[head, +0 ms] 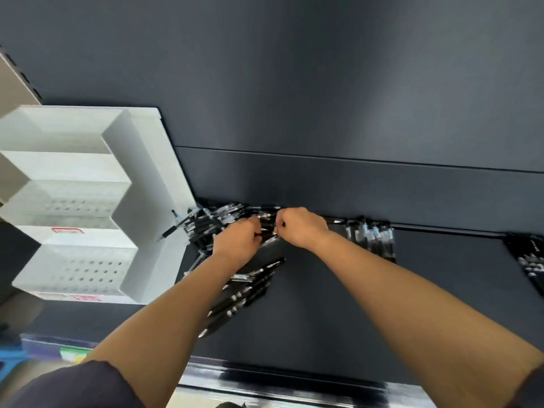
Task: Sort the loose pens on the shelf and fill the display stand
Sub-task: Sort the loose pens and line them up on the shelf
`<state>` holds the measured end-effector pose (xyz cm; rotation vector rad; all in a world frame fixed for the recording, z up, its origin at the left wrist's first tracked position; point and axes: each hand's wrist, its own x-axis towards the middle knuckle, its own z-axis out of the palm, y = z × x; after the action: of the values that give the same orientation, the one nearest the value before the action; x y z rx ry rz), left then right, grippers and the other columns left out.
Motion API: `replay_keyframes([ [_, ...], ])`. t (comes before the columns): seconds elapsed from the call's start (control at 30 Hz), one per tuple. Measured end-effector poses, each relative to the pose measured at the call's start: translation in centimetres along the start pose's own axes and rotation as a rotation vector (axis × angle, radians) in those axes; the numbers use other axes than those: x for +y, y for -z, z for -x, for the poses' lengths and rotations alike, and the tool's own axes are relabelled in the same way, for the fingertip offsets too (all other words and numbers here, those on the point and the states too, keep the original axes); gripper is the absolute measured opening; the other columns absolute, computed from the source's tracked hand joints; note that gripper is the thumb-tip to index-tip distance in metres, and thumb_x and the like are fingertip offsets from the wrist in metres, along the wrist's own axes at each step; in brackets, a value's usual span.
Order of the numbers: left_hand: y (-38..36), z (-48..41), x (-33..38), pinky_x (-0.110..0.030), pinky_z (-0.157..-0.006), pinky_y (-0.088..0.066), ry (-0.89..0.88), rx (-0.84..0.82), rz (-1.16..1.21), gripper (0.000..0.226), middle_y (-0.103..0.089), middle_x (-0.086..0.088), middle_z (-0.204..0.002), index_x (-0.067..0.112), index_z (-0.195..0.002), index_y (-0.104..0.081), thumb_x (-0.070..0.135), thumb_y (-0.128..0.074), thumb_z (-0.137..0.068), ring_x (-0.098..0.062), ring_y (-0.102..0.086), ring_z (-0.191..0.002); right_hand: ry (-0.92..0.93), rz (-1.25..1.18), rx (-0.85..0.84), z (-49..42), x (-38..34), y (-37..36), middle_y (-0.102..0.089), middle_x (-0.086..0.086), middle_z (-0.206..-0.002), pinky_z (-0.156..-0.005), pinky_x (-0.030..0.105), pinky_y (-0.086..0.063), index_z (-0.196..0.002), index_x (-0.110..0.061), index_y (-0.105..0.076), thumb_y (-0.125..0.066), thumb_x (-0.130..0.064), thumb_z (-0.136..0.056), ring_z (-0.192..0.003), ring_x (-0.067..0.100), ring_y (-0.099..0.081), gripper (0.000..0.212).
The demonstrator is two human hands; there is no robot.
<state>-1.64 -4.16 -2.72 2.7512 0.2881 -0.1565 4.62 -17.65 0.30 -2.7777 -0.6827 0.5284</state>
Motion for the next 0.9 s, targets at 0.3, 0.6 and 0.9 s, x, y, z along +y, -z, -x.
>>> replay_keyframes([
  [0.3,0.0,-0.7,-2.4,-0.038,-0.075,-0.046,-0.181,-0.019,-0.537,0.034,-0.058,-0.007,-0.117,0.013,-0.118,-0.055,0.001,-0.050,-0.086,-0.030,-0.056,-0.112,-0.178,0.054,0.042,-0.1,-1.9,-2.3,-0.061,0.006,-0.115,-0.071,0.031,-0.042,-0.115,-0.020,-0.061,-0.045,-0.013,-0.094,-0.102,0.028,-0.059,0.027],
  [0.6,0.5,-1.7,-3.8,-0.037,-0.067,-0.043,-0.139,-0.048,-0.242,0.021,-0.058,-0.010,-0.110,0.012,-0.111,-0.052,0.010,-0.042,-0.092,-0.033,-0.061,-0.096,-0.316,-0.003,-0.120,-1.5,-0.6,-3.9,-0.049,0.017,-0.132,-0.082,0.038,-0.045,-0.139,-0.014,-0.037,-0.039,-0.007,-0.095,-0.117,0.037,-0.051,0.044],
  [0.9,0.9,-1.8,-3.3,-0.033,-0.063,-0.040,-0.228,0.082,-0.259,0.024,-0.065,-0.005,-0.104,0.021,-0.121,-0.046,0.022,-0.040,-0.098,-0.030,-0.062,-0.095,-0.468,-0.340,0.182,-2.6,-0.2,-4.2,-0.061,0.016,-0.113,-0.075,0.031,-0.041,-0.108,-0.009,-0.059,-0.050,-0.021,-0.093,-0.103,0.034,-0.058,0.021],
])
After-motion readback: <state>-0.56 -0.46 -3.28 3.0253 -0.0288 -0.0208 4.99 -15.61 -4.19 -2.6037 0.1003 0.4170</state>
